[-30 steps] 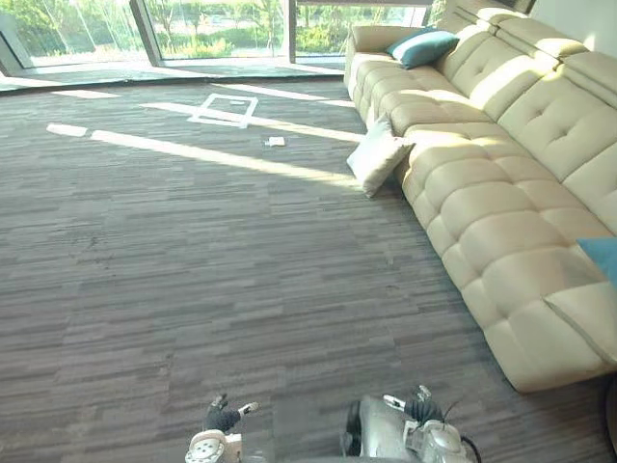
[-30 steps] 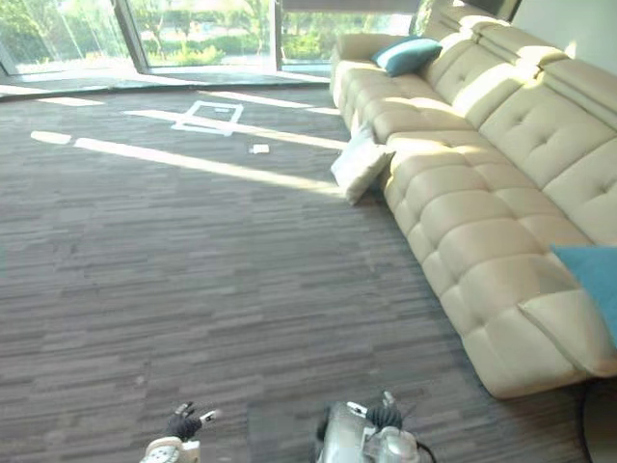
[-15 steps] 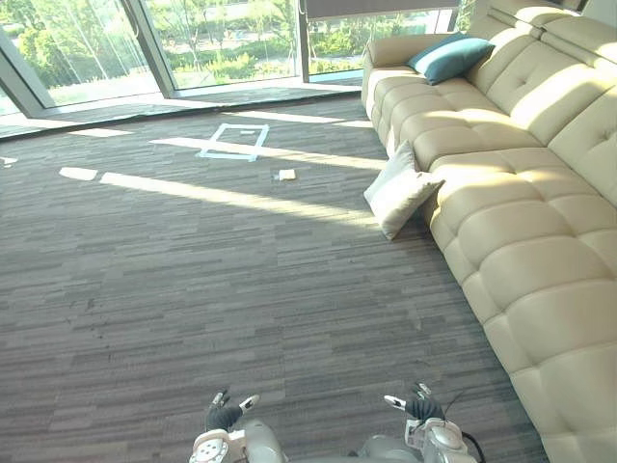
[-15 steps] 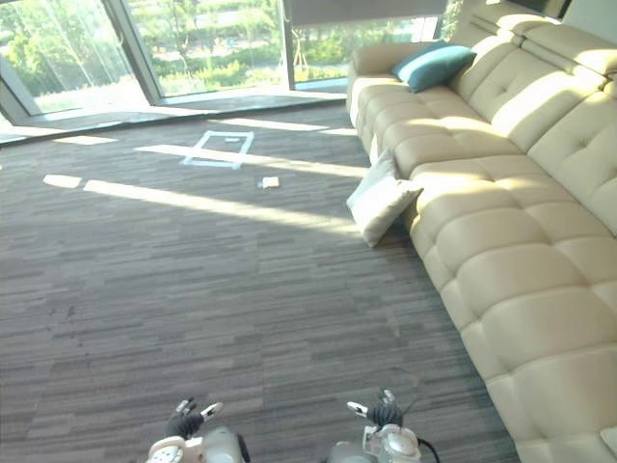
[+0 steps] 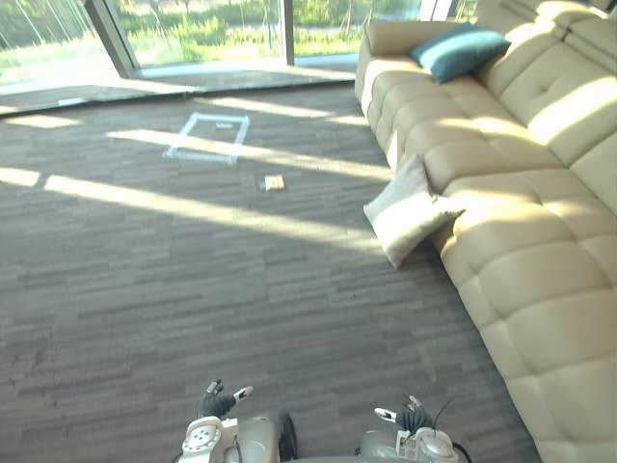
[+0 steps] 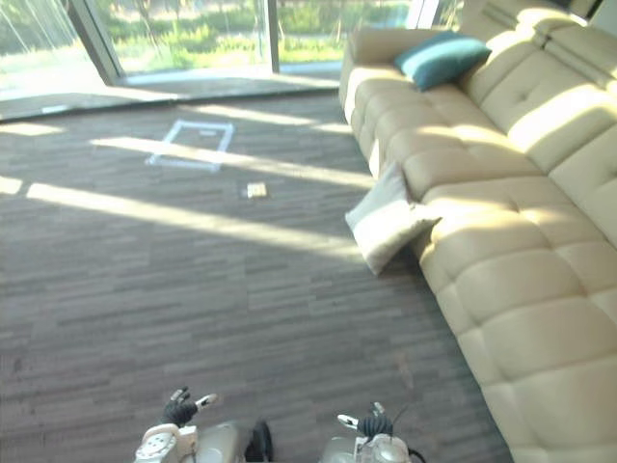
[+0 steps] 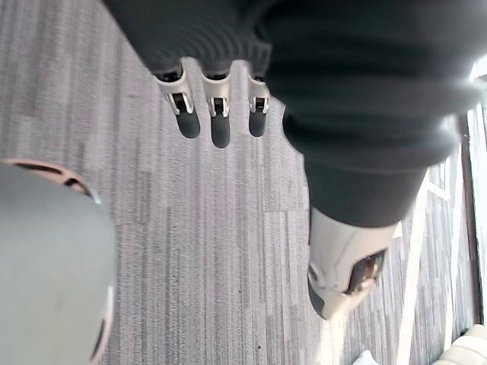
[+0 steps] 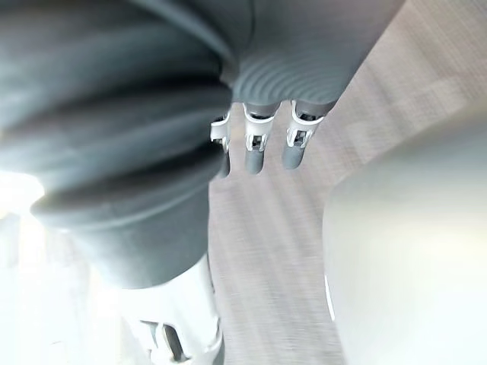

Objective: Pick up cushions and gather them together orderly.

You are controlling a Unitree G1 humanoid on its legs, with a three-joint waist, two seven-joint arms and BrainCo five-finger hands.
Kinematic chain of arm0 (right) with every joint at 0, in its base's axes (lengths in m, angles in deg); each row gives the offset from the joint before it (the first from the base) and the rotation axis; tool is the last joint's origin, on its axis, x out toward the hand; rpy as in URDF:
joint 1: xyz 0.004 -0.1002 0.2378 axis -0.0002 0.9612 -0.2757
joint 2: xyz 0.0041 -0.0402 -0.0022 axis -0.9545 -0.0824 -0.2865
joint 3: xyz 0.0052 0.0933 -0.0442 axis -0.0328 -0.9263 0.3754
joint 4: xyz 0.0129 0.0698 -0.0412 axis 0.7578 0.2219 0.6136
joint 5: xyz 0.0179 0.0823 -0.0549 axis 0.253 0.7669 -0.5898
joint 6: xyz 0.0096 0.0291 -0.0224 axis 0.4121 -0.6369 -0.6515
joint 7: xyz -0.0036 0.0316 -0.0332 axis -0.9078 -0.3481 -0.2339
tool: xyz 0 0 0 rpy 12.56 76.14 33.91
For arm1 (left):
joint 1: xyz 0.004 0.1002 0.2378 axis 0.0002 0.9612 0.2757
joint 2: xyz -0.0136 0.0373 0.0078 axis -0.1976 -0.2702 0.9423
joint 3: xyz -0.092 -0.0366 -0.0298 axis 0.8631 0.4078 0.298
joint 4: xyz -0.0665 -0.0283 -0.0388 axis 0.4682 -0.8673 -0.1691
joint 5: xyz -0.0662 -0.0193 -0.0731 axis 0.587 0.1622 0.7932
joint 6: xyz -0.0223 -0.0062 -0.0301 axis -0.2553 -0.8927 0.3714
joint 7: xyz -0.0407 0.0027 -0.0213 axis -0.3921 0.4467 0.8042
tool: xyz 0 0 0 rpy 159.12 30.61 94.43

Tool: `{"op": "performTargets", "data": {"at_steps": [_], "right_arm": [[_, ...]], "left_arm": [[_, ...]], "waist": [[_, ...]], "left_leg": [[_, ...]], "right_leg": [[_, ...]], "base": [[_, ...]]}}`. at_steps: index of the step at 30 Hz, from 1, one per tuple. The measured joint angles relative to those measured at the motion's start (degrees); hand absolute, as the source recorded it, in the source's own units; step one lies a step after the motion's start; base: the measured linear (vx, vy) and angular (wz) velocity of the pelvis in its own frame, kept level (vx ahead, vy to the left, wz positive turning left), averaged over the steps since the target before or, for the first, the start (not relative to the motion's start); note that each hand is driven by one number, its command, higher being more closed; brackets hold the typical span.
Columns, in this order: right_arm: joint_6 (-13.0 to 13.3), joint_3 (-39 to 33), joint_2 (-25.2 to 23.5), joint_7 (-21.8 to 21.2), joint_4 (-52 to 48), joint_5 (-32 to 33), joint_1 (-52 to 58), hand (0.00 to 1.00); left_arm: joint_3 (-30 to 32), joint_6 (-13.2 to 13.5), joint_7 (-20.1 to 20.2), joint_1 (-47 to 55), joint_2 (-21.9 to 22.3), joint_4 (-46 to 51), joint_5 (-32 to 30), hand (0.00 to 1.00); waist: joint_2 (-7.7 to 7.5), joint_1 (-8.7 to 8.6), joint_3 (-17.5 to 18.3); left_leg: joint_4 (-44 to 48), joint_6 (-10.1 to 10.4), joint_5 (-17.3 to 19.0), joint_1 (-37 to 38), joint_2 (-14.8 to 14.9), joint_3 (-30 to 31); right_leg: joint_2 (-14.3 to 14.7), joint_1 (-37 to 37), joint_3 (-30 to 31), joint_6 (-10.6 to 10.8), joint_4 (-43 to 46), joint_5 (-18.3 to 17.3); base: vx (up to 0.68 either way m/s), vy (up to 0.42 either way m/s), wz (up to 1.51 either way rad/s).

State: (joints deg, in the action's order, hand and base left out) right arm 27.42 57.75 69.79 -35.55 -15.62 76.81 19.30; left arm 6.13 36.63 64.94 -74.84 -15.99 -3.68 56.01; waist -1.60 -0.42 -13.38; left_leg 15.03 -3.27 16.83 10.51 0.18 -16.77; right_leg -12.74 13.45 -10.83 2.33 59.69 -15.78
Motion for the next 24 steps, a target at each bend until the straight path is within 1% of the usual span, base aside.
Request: {"op": "performTargets", "data": {"at_steps": [1,2,3,4,5,6,7,8,9,10,11,12,13,14,15,16,17,18,20,21,22,23,24], "right_arm": [[0.0,0.0,0.2,0.0,0.0,0.0,-0.5,0.00],[0.0,-0.2,0.2,0.0,-0.1,0.0,-0.6,0.00],[0.0,-0.2,0.2,0.0,-0.2,0.0,-0.9,0.00],[-0.1,-0.1,0.1,0.0,-0.3,0.0,-0.9,0.00],[-0.2,0.1,0.0,-0.1,-0.3,-0.1,-0.6,0.00],[-0.3,-0.4,0.2,-0.1,-1.1,0.0,-0.6,0.00],[-0.4,-0.5,0.4,0.0,-1.3,-0.1,-0.6,0.00],[-0.5,-0.6,0.7,0.0,-1.6,-0.1,-0.5,0.00],[-0.9,-1.6,0.9,-0.1,-2.3,-0.1,-0.3,0.00],[-1.3,-1.7,1.0,0.0,-2.6,-0.1,-0.2,0.00],[-1.6,-1.7,1.2,0.1,-2.6,-0.1,-0.1,0.00],[-2.0,-1.6,0.9,0.1,-2.5,0.0,0.4,0.00],[-2.2,-1.6,0.2,0.1,-2.3,0.0,0.8,0.00],[-2.3,-1.5,-0.1,0.1,-2.0,0.1,0.9,0.00],[-2.4,-1.3,-0.4,0.1,-1.7,0.1,1.2,0.00],[-2.4,-1.2,-0.4,0.1,-1.7,0.1,1.4,0.00],[-2.5,-1.3,-0.4,0.1,-1.7,0.1,1.3,0.00],[-2.6,-1.7,-0.5,0.2,-1.7,0.1,1.4,0.00],[-2.6,-1.7,-0.7,0.6,-1.7,0.1,1.6,0.00],[-2.6,-1.7,-1.0,1.0,-1.7,0.1,1.6,0.00],[-2.5,-1.6,-1.2,1.2,-1.7,0.1,1.7,0.00],[-2.5,-1.6,-1.2,1.2,-1.7,0.1,1.7,0.00],[-2.5,-1.6,-0.9,1.3,-1.9,0.0,2.0,0.00]], "left_arm": [[-0.3,-0.1,0.0,0.0,0.0,-0.3,0.0,0.00],[-0.4,-0.1,0.0,-0.1,0.0,-0.3,0.0,0.00],[-0.5,-0.1,0.0,0.1,0.1,-0.3,0.0,0.00],[-0.5,-0.1,0.0,0.4,0.1,-0.2,0.0,0.00],[-0.3,0.0,0.1,0.7,-0.2,0.0,0.0,0.00],[0.1,-0.3,0.0,0.5,0.7,-0.4,0.1,0.00],[0.4,-0.4,0.1,0.7,1.5,-0.2,-0.1,0.00],[0.6,-0.4,0.3,0.7,2.8,-0.1,-0.4,0.00],[1.1,-0.2,0.4,0.5,3.5,0.4,-1.1,0.00],[3.1,-0.4,0.5,0.4,4.3,0.9,-1.1,0.00],[4.1,-0.5,0.5,0.6,4.8,1.4,-1.1,0.00],[5.5,-0.7,0.5,1.1,4.9,2.3,-1.1,0.00],[5.5,-0.7,0.5,1.9,4.4,3.8,-1.1,0.00],[5.5,-0.7,0.5,2.2,4.1,4.3,-1.1,0.00],[5.4,-0.7,0.5,2.4,3.7,4.8,-1.1,0.00],[5.6,-0.7,0.5,2.6,3.7,5.3,-1.0,0.00],[6.0,-0.5,0.5,2.5,3.9,5.5,-0.9,0.00],[7.0,-0.1,0.5,2.5,4.4,6.0,-1.0,0.00],[7.1,0.2,0.5,2.5,4.4,6.2,-1.0,0.00],[7.1,0.3,0.4,2.2,4.4,6.3,-0.9,0.00],[7.1,0.3,0.3,1.9,4.4,6.2,-0.9,0.00],[7.1,0.4,0.2,1.8,4.4,6.0,-0.9,0.00],[6.8,0.5,0.0,1.9,4.7,5.8,-0.7,0.00]], "waist": [[0.14,-0.15,-0.1],[0.14,-0.30,-0.1],[0.13,-0.34,-0.1],[0.03,-0.32,0.0],[-0.95,-0.25,0.4],[0.07,-0.36,0.4],[1.43,-0.19,1.1],[2.61,-0.58,1.8],[3.73,-0.63,1.6],[4.79,-0.49,1.5],[5.34,-0.45,1.3],[5.27,-0.31,1.1],[4.03,0.04,0.7],[3.34,0.16,0.9],[2.56,0.32,1.4],[2.52,0.63,1.3],[2.54,0.84,1.3],[2.51,1.23,1.3],[2.37,1.43,1.2],[2.09,1.87,1.0],[1.94,2.39,0.9],[1.95,2.58,0.9],[2.79,2.70,1.4]], "left_leg": [[-1.8,0.1,0.1,3.0,0.8,0.0],[-2.9,0.1,0.1,4.9,1.3,0.0],[-4.3,0.8,0.4,7.5,2.1,0.2],[-4.5,1.5,0.9,8.4,2.1,0.2],[-4.6,3.7,2.1,10.6,1.7,0.9],[-3.4,5.6,3.2,12.8,2.6,2.6],[-1.3,6.4,2.8,12.1,3.8,2.8],[4.7,7.7,1.8,9.5,5.2,4.0],[15.1,9.8,-1.1,5.5,7.3,5.5],[27.9,12.0,-5.9,0.0,10.1,7.1],[35.5,13.2,-6.6,-2.9,12.3,7.2],[44.8,13.0,-6.4,-6.3,15.3,5.7],[48.2,12.4,-5.5,-8.8,16.5,3.5],[48.1,12.2,-5.3,-10.1,16.4,2.5],[46.0,10.9,-4.5,-13.7,16.4,0.5],[42.2,9.5,-3.7,-17.3,16.4,-0.9],[39.5,8.8,-3.3,-18.8,16.3,-1.6],[31.7,8.9,-3.0,-21.0,15.7,-2.4],[24.2,9.0,-3.1,-22.4,14.4,-1.4],[18.7,9.0,-3.7,-22.6,13.0,-0.4],[14.1,9.0,-5.0,-22.6,11.4,1.6],[12.4,8.9,-5.8,-22.6,10.8,2.8],[9.6,8.9,-7.6,-22.4,10.3,4.2]], "right_leg": [[0.9,2.8,-3.0,-0.6,-7.8,-0.4],[1.5,4.1,-5.1,-1.1,-14.4,0.1],[2.8,5.4,-7.4,-2.0,-23.9,3.0],[3.5,5.4,-7.9,-2.2,-27.4,4.9],[4.3,5.6,-7.4,-3.3,-34.9,10.8],[5.0,6.0,-6.3,-8.4,-30.7,13.7],[5.3,6.0,-6.7,-8.7,-29.2,11.4],[5.9,5.8,-7.2,-8.5,-27.7,8.5],[6.6,4.2,-7.8,-8.6,-27.5,5.9],[8.5,1.5,-7.5,-8.7,-28.6,4.1],[10.0,-0.9,-7.5,-8.9,-30.0,3.4],[11.7,-5.9,-7.3,-9.3,-32.6,2.5],[12.4,-10.9,-6.4,-9.4,-35.6,1.7],[12.4,-12.6,-5.7,-9.3,-36.9,1.4],[12.6,-15.0,-4.2,-8.9,-39.5,1.1],[12.8,-17.0,-2.9,-8.4,-41.6,1.1],[12.8,-18.1,-2.1,-8.1,-42.4,1.1],[12.7,-20.4,0.0,-7.3,-43.6,0.7],[12.2,-22.7,2.2,-6.2,-44.6,0.1],[11.4,-23.9,3.9,-4.8,-45.0,-0.7],[10.4,-24.9,5.7,-3.2,-45.0,-2.0],[10.1,-25.5,6.5,-2.4,-44.9,-2.8],[10.2,-25.7,8.5,-0.9,-44.3,-4.6]], "base": [[0.49,-0.064,0.22],[0.75,-0.121,0.36],[0.64,-0.132,0.35],[0.68,-0.169,0.38],[0.72,-0.193,0.31],[0.71,-0.189,0.22],[0.68,-0.216,0.14],[0.62,-0.228,0.07],[0.73,-0.291,0.06],[0.61,-0.227,-0.04],[0.60,-0.201,-0.25],[0.57,-0.162,-0.40],[0.54,-0.146,-0.45],[0.46,-0.123,-0.47],[0.41,-0.090,-0.57],[0.41,-0.062,-0.61],[0.54,0.016,-0.75],[0.47,0.062,-0.70],[0.46,0.137,-0.73],[0.52,0.275,-0.90],[0.51,0.309,-0.95],[0.36,0.256,-0.96],[0.37,0.326,-0.88]]}}
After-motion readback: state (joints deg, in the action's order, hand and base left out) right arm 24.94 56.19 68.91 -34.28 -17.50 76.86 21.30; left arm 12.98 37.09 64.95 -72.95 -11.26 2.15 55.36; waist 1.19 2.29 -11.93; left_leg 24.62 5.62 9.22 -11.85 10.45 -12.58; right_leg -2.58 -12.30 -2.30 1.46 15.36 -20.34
